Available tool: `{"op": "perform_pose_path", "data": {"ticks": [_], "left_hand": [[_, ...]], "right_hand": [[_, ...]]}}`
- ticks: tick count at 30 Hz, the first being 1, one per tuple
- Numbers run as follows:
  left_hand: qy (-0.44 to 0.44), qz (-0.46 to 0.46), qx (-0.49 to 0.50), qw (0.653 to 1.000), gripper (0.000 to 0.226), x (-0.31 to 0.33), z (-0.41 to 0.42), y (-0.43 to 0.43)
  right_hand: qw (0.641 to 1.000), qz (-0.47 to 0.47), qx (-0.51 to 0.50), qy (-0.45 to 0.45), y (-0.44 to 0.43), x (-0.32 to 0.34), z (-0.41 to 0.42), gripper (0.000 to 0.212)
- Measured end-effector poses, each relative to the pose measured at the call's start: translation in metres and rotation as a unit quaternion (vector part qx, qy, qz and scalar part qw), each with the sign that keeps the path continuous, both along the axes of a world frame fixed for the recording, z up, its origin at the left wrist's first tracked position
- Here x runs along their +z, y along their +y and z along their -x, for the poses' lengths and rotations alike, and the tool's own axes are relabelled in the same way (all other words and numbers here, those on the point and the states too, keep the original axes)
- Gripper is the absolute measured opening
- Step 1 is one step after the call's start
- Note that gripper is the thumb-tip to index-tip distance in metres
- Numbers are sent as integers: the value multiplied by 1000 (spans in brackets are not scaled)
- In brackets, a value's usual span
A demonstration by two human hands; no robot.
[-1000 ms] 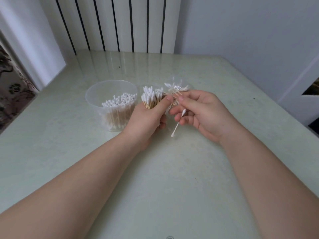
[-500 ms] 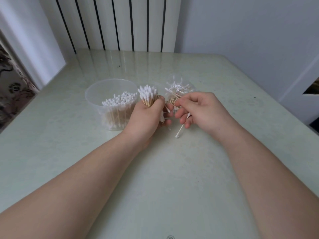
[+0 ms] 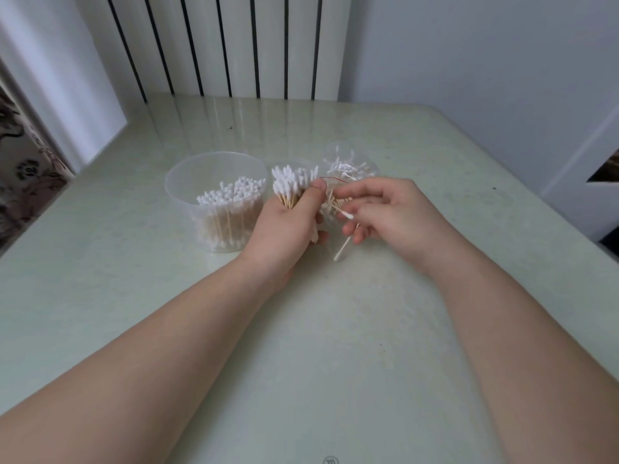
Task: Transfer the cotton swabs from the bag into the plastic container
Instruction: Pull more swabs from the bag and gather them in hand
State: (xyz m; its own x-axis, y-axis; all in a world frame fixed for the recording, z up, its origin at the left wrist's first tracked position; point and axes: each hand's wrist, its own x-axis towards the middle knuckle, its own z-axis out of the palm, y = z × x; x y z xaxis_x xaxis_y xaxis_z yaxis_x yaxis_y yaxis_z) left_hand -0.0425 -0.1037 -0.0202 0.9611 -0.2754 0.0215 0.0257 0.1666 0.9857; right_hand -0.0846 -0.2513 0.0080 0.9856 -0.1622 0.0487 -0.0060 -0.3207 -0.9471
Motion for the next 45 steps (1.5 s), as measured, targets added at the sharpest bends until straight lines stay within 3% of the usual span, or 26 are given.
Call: {"op": "perform_pose_path", "data": {"ticks": [4,8,15,17,19,21,29,31,35,39,43,45], "left_hand": [[8,14,-33,999,28,-3,-2,1],[-22,-18,-72,997,22,-2,1,2],[-43,-11,-70,997,14,-2,-2,5],[-25,6,-47,999,21,1,0,4],[-17,10,-30,999,38,0,0,4],[-17,12,-25,999,42,-2,0,4],[-26,21,6,999,42,-2,-2,4],[-29,23,-3,999,43,-2,-1,3],[-31,24,-2,999,46,-3,-1,3],[-27,19,13,999,40,-5,-4,4],[-20,9,25,999,26,-7,-5,2],[-19,4,14,1000,19,-7,-5,2]], "right_hand": [[995,-94,-18,-42,-4,1,-1,39],[984,-146,-45,-95,-1,-1,-3,26],[990,29,-79,-117,-1,-9,-5,23],[984,129,-76,-94,-1,-14,-6,13],[961,269,-26,-54,0,-17,-4,6],[938,345,2,-37,3,-16,-1,8],[912,405,53,-27,5,-14,2,47],[912,406,51,-10,5,-16,0,47],[906,419,39,-37,6,-18,-3,15],[910,409,8,-64,2,-16,-3,7],[949,285,-98,-88,-5,-9,-2,10],[975,189,-96,-74,-4,-4,0,14]]}}
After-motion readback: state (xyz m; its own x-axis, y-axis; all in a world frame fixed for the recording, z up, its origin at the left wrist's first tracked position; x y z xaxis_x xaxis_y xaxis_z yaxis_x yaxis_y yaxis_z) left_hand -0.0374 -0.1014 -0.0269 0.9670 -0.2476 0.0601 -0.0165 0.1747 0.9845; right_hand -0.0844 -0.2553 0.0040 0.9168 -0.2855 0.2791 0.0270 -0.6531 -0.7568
